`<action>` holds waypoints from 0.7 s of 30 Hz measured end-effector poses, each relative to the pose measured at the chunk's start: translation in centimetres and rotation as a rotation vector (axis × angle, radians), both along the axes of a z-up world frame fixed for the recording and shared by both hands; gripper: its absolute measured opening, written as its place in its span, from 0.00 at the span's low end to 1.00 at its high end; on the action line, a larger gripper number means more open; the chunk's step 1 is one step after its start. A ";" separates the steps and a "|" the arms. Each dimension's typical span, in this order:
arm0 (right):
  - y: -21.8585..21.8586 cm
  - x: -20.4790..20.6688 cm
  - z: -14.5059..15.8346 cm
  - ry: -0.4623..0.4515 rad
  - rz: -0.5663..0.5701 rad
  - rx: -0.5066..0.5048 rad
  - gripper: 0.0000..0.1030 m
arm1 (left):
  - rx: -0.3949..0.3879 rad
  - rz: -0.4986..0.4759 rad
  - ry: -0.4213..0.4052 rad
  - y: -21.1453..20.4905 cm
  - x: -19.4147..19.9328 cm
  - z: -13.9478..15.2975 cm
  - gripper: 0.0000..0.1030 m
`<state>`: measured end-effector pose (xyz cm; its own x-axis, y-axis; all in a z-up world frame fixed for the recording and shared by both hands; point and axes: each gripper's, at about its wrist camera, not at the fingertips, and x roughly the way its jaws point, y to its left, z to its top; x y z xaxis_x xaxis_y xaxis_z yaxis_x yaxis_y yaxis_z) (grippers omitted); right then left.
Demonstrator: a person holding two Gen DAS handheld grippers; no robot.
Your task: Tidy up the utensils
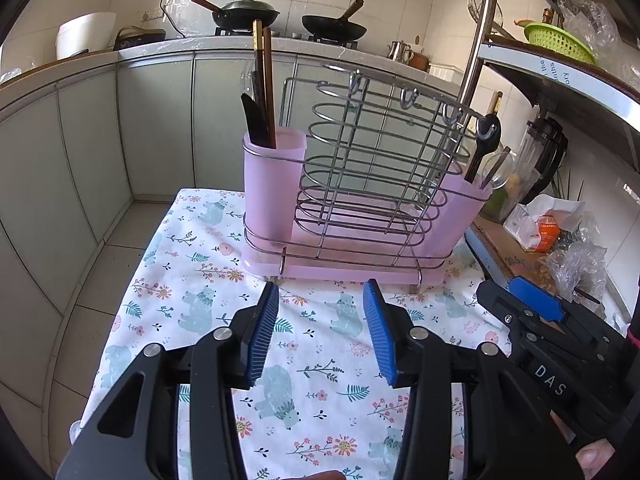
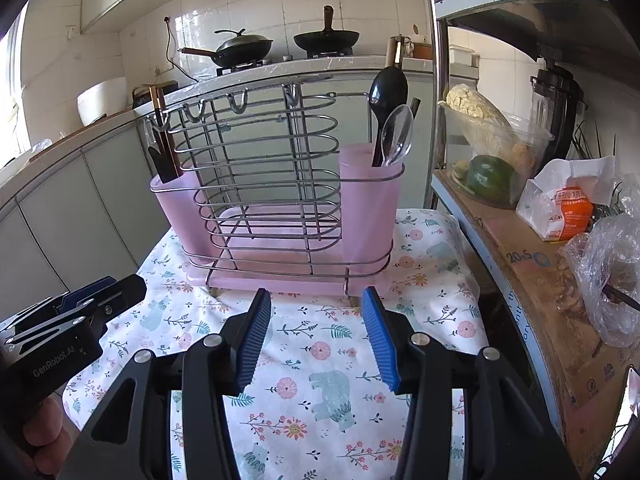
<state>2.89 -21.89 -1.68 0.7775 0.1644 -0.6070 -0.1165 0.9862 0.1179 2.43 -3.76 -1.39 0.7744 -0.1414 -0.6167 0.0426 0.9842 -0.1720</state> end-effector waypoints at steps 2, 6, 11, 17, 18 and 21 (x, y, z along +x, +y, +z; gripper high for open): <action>-0.1 0.2 -0.2 0.008 -0.002 0.003 0.45 | 0.001 0.000 0.003 0.0 0.1 -0.1 0.43; -0.1 0.4 -0.6 0.018 0.000 0.007 0.45 | 0.005 0.002 0.006 0.0 0.2 -0.3 0.43; -0.1 0.6 -0.9 0.025 0.004 0.007 0.45 | 0.004 0.004 0.013 -0.1 0.5 -0.5 0.43; -0.4 0.9 -1.3 0.034 -0.002 0.012 0.45 | 0.010 -0.007 0.023 -0.4 0.8 -0.9 0.43; -0.5 0.9 -1.3 0.035 -0.004 0.013 0.45 | 0.011 -0.009 0.024 -0.4 0.8 -0.9 0.43; -0.8 1.1 -1.4 0.037 -0.011 0.017 0.45 | 0.011 -0.009 0.025 -0.5 0.9 -1.0 0.43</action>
